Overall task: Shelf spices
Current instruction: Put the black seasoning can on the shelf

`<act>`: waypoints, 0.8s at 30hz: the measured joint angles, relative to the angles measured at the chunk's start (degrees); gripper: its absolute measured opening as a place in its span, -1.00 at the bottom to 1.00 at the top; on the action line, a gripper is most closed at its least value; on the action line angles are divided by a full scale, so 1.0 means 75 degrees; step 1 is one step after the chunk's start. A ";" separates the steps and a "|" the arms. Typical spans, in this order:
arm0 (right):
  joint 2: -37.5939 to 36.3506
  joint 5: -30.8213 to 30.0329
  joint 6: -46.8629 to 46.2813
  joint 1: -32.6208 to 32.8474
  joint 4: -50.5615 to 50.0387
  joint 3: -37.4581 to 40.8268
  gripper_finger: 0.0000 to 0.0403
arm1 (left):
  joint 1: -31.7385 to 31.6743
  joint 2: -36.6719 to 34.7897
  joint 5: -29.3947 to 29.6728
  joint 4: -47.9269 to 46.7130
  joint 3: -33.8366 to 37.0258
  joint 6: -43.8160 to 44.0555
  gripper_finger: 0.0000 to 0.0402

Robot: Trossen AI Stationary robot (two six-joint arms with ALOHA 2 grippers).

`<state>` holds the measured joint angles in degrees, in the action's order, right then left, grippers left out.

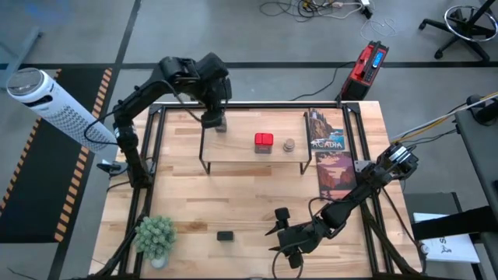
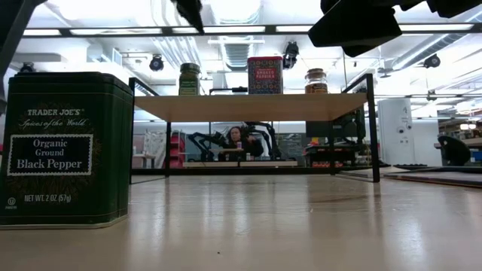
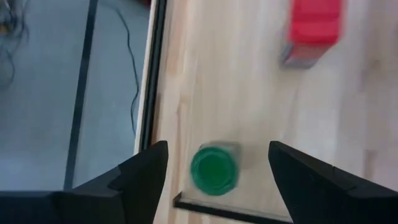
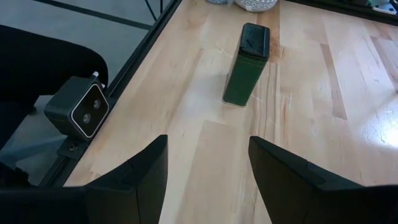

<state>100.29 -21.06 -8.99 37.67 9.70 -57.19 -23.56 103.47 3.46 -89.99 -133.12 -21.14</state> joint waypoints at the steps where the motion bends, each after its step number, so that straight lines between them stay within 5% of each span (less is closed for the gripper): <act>1: 0.0000 0.0000 0.0000 0.0000 0.0000 0.0001 -0.01 | 0.0136 -0.0031 -0.0014 -0.0002 -0.0126 0.0064 0.33; 13: -0.0014 -0.0341 -0.0259 0.0009 -0.0480 0.0017 -0.01 | 0.3240 -0.0480 -0.0097 -0.0006 -0.0098 0.1719 0.24; 24: -0.0611 -0.0345 -0.0035 0.0192 -0.0035 0.0102 -0.01 | 0.6352 -0.0267 0.0669 0.0672 0.0430 0.3935 0.13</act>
<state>95.71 -23.65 -9.26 39.11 9.44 -56.43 24.08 101.47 8.48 -84.95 -129.89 8.37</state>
